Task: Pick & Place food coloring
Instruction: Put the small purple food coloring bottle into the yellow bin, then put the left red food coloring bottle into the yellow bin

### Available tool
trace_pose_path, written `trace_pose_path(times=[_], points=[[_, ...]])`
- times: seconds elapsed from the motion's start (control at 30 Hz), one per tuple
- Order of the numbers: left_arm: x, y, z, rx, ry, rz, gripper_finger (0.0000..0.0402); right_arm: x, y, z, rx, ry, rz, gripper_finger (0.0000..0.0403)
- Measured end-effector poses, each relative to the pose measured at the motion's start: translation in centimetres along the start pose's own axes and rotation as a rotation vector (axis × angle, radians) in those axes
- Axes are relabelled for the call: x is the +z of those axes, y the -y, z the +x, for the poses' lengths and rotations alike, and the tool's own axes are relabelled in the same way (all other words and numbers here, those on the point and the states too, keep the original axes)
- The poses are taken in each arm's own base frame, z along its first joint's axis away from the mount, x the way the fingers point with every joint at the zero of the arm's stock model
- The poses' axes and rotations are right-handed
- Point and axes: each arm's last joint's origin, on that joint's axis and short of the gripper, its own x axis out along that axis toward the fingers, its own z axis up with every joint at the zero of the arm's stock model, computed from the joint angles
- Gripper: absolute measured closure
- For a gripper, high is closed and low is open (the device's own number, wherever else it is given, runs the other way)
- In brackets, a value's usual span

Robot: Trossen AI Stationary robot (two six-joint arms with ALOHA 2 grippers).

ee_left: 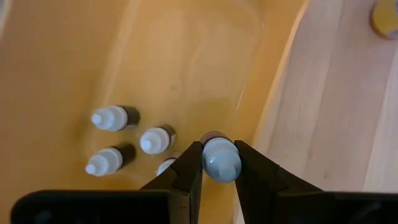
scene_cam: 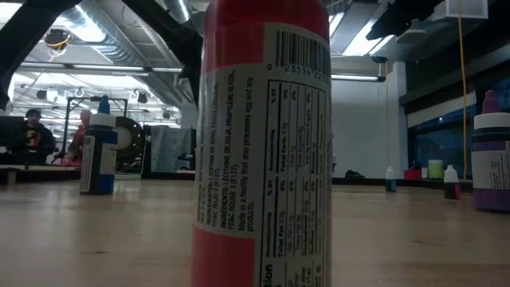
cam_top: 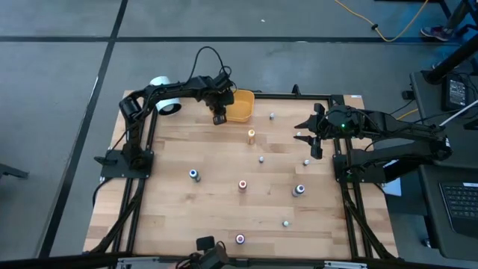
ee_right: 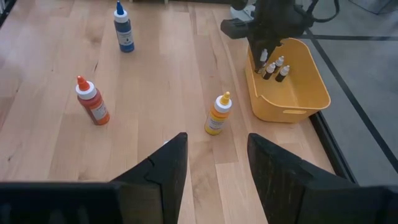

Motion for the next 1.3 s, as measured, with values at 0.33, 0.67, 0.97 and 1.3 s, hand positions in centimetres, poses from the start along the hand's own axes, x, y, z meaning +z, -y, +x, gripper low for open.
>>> trace_pose_path(times=[0.33,0.67,0.97,1.3], points=[[-0.2,-0.1,1.8,0.001,-0.008,-0.001,0.0329,0.0,0.0,0.0,0.0,0.0,0.0,0.0234],[-0.6,-0.1,3.3,-0.003,-0.054,-0.012,0.0326,0.0,0.0,0.0,0.0,0.0,0.0,0.0234],[-0.7,-0.2,3.2,0.018,-0.079,-0.03,0.0297,0.0,0.0,0.0,0.0,0.0,0.0,0.0234],[0.1,-0.4,2.1,0.013,-0.087,-0.031,0.0265,0.0,0.0,0.0,0.0,0.0,0.0,0.0234]])
